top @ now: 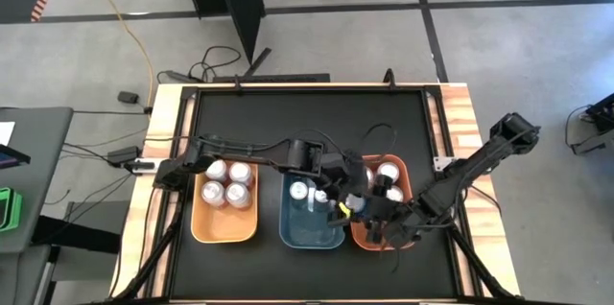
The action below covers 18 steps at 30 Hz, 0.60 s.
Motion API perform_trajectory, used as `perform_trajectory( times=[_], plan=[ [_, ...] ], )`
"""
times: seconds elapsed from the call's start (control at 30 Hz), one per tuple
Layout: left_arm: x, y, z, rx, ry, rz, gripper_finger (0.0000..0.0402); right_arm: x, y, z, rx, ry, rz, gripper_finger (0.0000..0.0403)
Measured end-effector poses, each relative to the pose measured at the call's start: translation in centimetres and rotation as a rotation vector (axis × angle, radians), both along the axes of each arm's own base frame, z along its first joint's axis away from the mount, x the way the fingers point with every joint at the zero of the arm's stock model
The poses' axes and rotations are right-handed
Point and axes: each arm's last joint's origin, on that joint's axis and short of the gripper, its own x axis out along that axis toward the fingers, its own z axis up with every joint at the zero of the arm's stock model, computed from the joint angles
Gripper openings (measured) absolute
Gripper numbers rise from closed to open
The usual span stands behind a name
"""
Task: Sort soda cans
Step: Put the blue-white soda can into the orange bin
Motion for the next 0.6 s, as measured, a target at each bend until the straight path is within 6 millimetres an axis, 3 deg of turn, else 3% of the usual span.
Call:
perform_trajectory(
  times=[0.17, 0.43, 0.6],
  plan=[
    [0.4, 0.1, 0.0, 0.003, -0.036, 0.015, 0.0345, 0.0, 0.3, 0.4, 0.017, -0.035, -0.014, 0.0249],
    [-0.3, 0.3, 0.7, 0.026, -0.030, 0.010, 0.0347, -1.1, 1.5, 0.7, -0.019, -0.113, -0.040, 0.0246],
    [-1.5, 0.5, 3.0, 0.077, -0.105, 0.021, 0.0347, -2.1, 2.5, 0.8, -0.026, -0.186, -0.072, 0.0246]
  ],
)
